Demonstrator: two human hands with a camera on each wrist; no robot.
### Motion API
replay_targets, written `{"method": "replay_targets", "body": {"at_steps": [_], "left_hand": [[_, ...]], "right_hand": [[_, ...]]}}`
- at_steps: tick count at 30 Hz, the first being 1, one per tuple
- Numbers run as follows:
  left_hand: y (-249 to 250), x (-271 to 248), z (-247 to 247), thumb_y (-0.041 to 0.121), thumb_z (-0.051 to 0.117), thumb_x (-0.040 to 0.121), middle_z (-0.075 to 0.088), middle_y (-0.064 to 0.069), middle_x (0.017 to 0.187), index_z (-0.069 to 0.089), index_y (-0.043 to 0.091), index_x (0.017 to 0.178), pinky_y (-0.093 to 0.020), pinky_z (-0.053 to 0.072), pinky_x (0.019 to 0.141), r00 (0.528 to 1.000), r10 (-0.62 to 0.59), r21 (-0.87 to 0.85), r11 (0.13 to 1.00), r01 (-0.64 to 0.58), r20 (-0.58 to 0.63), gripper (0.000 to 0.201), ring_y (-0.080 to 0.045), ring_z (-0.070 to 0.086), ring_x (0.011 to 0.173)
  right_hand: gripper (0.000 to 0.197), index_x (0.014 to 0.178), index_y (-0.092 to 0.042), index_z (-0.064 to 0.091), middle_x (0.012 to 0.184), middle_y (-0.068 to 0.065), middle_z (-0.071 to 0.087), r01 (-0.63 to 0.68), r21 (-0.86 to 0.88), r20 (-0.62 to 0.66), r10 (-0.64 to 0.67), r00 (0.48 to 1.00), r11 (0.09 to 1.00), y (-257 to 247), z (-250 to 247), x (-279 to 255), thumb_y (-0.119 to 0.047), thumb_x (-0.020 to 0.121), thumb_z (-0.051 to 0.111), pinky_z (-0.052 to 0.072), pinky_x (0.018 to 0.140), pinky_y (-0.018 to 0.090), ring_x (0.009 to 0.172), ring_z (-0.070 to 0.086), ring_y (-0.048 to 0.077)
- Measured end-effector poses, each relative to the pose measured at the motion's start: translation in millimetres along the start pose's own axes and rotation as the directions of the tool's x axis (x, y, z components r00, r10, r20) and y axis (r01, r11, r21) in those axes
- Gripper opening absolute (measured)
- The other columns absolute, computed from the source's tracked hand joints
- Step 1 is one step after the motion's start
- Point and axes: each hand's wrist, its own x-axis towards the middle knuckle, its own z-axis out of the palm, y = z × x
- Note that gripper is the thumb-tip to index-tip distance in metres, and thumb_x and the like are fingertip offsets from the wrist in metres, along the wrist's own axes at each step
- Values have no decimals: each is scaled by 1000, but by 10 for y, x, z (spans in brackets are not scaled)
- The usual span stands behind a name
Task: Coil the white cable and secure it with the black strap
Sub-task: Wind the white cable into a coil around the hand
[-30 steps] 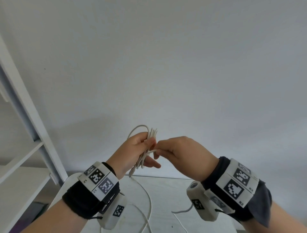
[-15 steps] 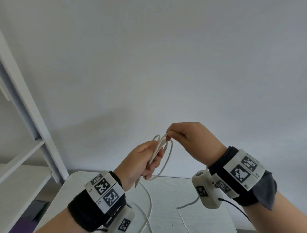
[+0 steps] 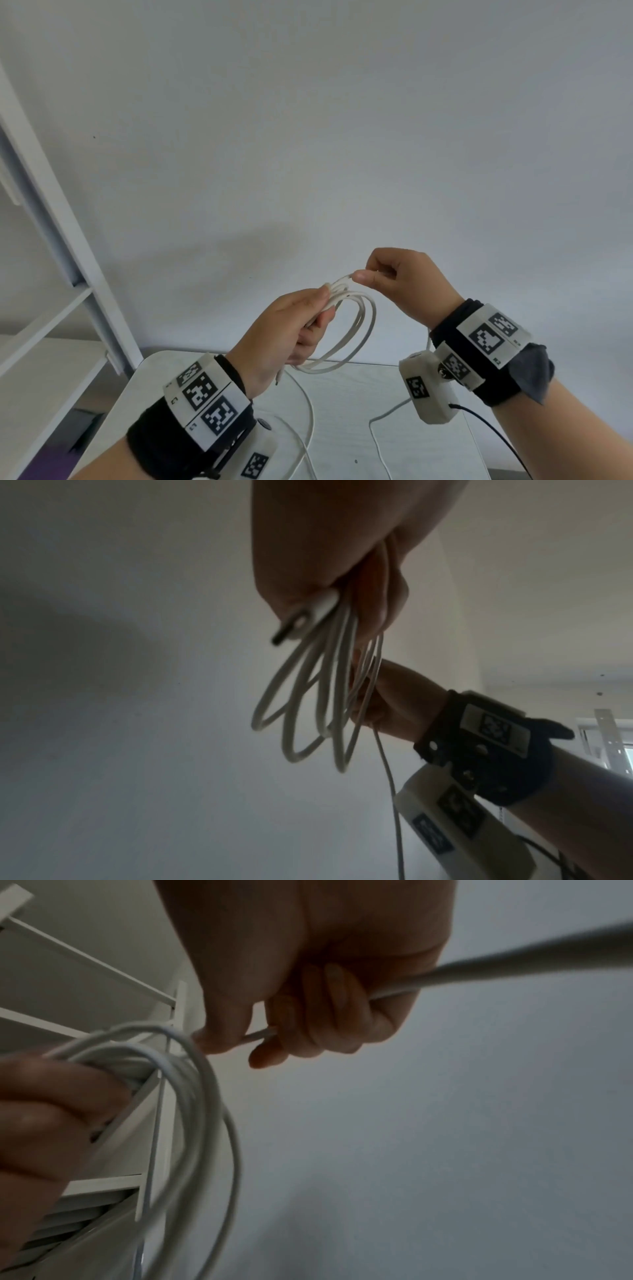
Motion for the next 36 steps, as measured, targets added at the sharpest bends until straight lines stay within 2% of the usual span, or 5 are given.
{"method": "replay_targets", "body": {"at_steps": [7, 11, 18, 26, 36], "left_hand": [[128, 57, -138, 47, 45, 84, 24, 11, 43, 41, 19, 57, -18, 9, 37, 999, 38, -209, 977, -44, -32, 40, -5, 15, 34], [278, 115, -266, 46, 42, 90, 25, 12, 40, 43, 21, 55, -21, 7, 35, 996, 59, -336, 939, -78, -68, 43, -2, 17, 31], [509, 177, -487, 44, 32, 92, 27, 12, 37, 41, 22, 56, -20, 10, 32, 981, 111, -432, 886, -171, -161, 43, -8, 7, 34], [616, 206, -786, 45, 30, 94, 28, 10, 38, 43, 25, 58, -17, 16, 31, 950, 160, -413, 872, -264, -268, 44, -1, 23, 27], [510, 334, -800, 25, 29, 96, 28, 8, 48, 46, 19, 70, -19, 27, 37, 939, 124, -290, 931, -221, -321, 32, -8, 25, 37]], "right_hand": [[40, 48, -27, 47, 44, -13, 43, -49, 141, 28, 46, 999, 989, 194, 157, -26, -50, 80, 49, 30, 50, 15, 46, 35, 5], [40, 54, -19, 51, 57, 5, 40, -115, 128, 45, 110, 993, 985, 368, 181, -40, -39, 89, 48, 30, 54, 22, 53, 35, 13], [40, 56, -20, 52, 55, -5, 40, -221, 158, 131, 202, 971, 962, 572, 322, -129, -34, 93, 45, 36, 53, 21, 42, 38, 2], [31, 62, -20, 54, 54, -6, 40, -311, 208, 171, 279, 945, 927, 769, 471, -291, -21, 93, 45, 52, 63, 30, 48, 41, 2], [22, 75, -22, 60, 51, -8, 40, -223, 30, 176, 214, 961, 974, 629, 489, -411, -24, 93, 46, 32, 49, 17, 44, 33, 7]]}}
